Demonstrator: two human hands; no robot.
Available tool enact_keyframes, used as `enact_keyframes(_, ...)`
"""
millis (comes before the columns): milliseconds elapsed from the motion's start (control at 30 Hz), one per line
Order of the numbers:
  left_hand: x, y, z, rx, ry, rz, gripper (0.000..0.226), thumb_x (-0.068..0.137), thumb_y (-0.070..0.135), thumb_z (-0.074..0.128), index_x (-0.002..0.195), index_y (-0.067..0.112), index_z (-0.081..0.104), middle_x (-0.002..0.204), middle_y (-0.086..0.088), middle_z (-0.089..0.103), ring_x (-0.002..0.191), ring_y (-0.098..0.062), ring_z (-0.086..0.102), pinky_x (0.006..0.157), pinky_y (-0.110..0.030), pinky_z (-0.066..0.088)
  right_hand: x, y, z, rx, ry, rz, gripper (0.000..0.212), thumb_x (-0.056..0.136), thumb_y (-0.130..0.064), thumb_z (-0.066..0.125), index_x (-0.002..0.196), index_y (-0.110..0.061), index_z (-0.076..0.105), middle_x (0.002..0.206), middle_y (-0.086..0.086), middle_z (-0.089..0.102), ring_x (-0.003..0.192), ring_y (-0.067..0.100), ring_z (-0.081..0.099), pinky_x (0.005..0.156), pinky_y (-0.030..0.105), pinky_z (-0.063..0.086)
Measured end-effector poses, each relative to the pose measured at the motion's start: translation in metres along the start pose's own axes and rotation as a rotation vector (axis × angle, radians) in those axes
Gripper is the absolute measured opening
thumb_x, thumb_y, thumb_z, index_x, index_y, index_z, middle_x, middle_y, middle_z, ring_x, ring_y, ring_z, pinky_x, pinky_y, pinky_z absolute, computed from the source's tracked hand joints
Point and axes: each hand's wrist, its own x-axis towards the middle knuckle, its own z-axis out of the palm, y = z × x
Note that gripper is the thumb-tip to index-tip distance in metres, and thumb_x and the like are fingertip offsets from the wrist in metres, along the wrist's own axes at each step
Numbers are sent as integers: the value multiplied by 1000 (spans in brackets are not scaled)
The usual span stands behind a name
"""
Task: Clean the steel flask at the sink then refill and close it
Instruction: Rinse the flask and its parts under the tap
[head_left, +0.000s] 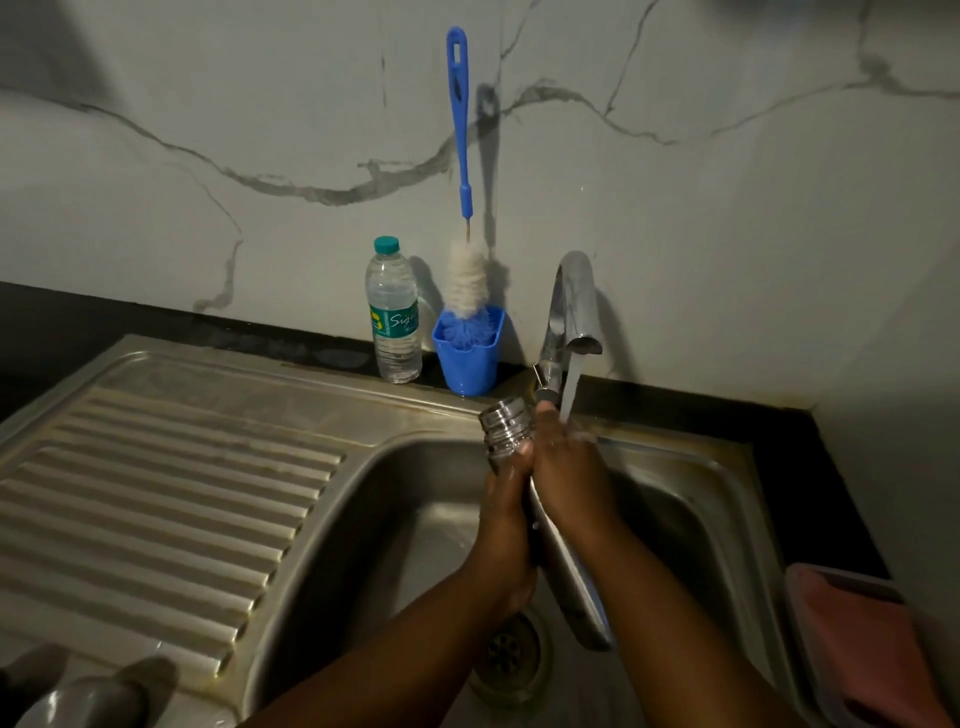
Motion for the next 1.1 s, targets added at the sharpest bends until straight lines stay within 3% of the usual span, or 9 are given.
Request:
enact_keyframes(100, 5, 12, -1, -132, 26, 22, 60, 74, 60, 67, 122, 23, 60, 116, -17, 69, 105, -34, 67, 94, -50, 52, -17, 22, -5, -71, -29, -84, 43, 96, -53, 29, 105, -25, 60, 95, 0, 63, 83, 8, 60, 67, 19, 42)
enact_keyframes(233, 13, 36, -11, -215, 221, -45, 39, 82, 60, 56, 101, 26, 57, 106, -18, 65, 98, -34, 63, 94, -50, 50, -28, 60, -16, -161, -51, 90, 53, 92, -58, 25, 89, -21, 63, 78, 0, 61, 74, 10, 58, 72, 25, 44)
enact_keyframes(433, 5, 10, -8, -47, 246, -10, 93, 53, 61, 85, 129, 24, 47, 116, -12, 67, 99, -30, 70, 90, -53, 54, -18, 40, -5, -199, -48, 1, 42, 99, -46, 29, 106, -21, 62, 96, 3, 63, 91, 19, 61, 83, 33, 47)
enact_keyframes(600, 4, -1, -12, 81, 149, -22, 85, 62, 49, 85, 133, 25, 45, 117, -8, 68, 98, -23, 71, 77, -38, 59, -13, 32, -5, -268, 68, -71, 30, 101, -39, 32, 99, -23, 57, 87, -4, 55, 86, 15, 58, 68, 25, 39)
enact_keyframes(767, -7, -1, -17, -21, 80, -151, 45, 78, 47, 64, 115, 21, 66, 100, -5, 74, 97, -24, 69, 77, -43, 57, -9, 32, 1, -539, -45, -229, 33, 101, -35, 31, 123, -24, 53, 115, 0, 59, 105, 14, 57, 86, 24, 42)
enact_keyframes(867, -10, 10, -20, -203, 11, -163, 35, 84, 45, 57, 96, 20, 78, 109, -14, 72, 104, -31, 68, 91, -48, 51, -13, 30, 1, -687, -137, -386, 48, 100, -44, 29, 145, -29, 31, 139, 3, 49, 126, 18, 47, 103, 33, 40)
enact_keyframes(933, -8, 20, -22, -276, 12, -136, 39, 83, 45, 61, 109, 17, 71, 111, -17, 71, 104, -33, 68, 90, -48, 51, -21, 33, -1, -727, -161, -435, 54, 98, -49, 26, 148, -30, 22, 147, -1, 40, 133, 16, 39, 110, 34, 32)
enact_keyframes(1033, 5, 28, -28, -261, 86, -108, 58, 70, 41, 73, 122, 22, 54, 116, -18, 68, 107, -38, 65, 90, -56, 52, -35, 51, -15, -622, -41, -336, 52, 96, -52, 27, 145, -35, 27, 145, -6, 40, 126, 10, 42, 101, 24, 35)
enact_keyframes(1100, 9, 29, -29, -265, 131, -94, 60, 65, 39, 76, 118, 27, 51, 121, -19, 63, 109, -40, 62, 94, -61, 48, -35, 53, -22, -497, -35, -125, 49, 95, -55, 25, 130, -32, 49, 123, -2, 58, 99, 7, 56, 80, 15, 43)
